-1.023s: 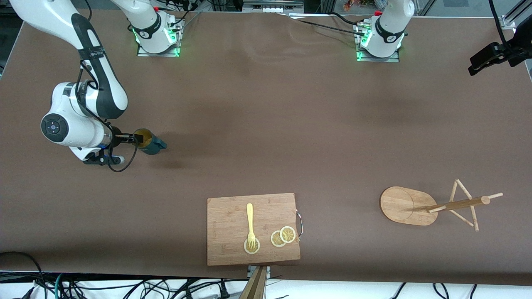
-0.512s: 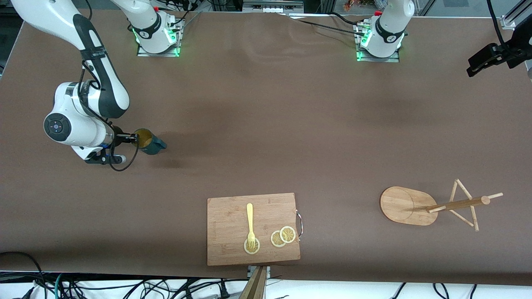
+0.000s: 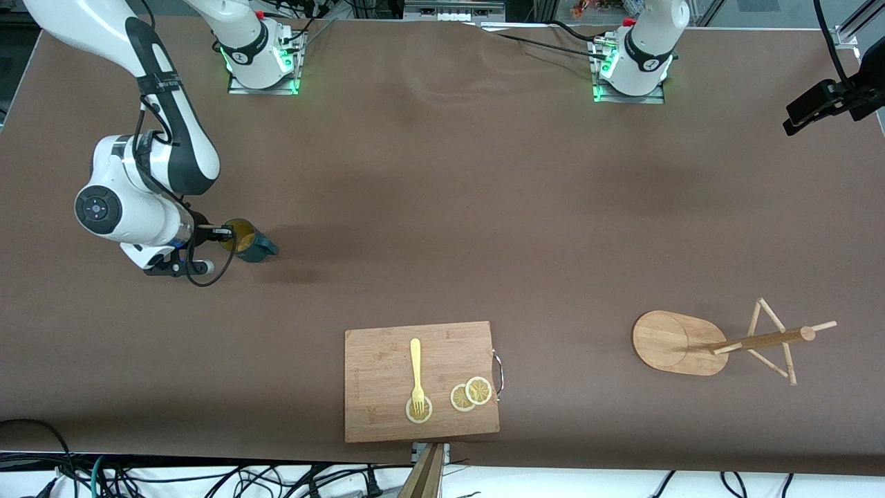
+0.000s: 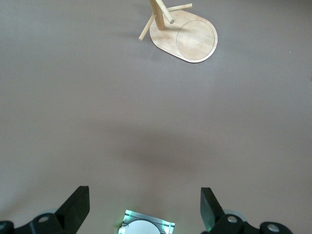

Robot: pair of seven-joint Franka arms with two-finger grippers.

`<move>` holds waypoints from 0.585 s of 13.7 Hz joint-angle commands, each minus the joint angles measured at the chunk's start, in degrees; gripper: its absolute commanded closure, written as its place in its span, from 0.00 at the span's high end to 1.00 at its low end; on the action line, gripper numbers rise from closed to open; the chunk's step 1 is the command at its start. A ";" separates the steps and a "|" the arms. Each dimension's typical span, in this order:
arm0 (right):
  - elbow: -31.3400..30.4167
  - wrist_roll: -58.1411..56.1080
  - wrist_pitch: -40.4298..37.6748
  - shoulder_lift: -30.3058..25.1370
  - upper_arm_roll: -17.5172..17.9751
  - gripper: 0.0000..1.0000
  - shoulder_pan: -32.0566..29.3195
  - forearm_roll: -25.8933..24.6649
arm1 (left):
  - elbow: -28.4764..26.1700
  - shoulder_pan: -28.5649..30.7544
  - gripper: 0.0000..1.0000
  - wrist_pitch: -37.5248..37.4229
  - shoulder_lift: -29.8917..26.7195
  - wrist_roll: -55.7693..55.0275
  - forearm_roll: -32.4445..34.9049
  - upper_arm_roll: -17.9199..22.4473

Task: Pass cup and hang on rack
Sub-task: 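Carry the mug toward table center while the left gripper approaches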

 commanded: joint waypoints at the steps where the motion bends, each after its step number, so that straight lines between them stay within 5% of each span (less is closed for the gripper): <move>1: 4.67 1.84 -3.48 -0.99 3.10 0.00 0.59 0.80 | 0.65 0.33 1.00 0.01 0.59 1.11 1.62 -0.32; 4: 10.30 12.62 -5.87 -0.46 7.15 0.00 4.61 0.80 | 0.22 0.42 1.00 -1.13 0.86 1.02 1.62 -0.23; 8: 18.90 28.62 -6.22 5.24 7.42 0.00 15.94 0.80 | -0.40 1.56 1.00 -5.26 2.88 1.46 1.10 -0.31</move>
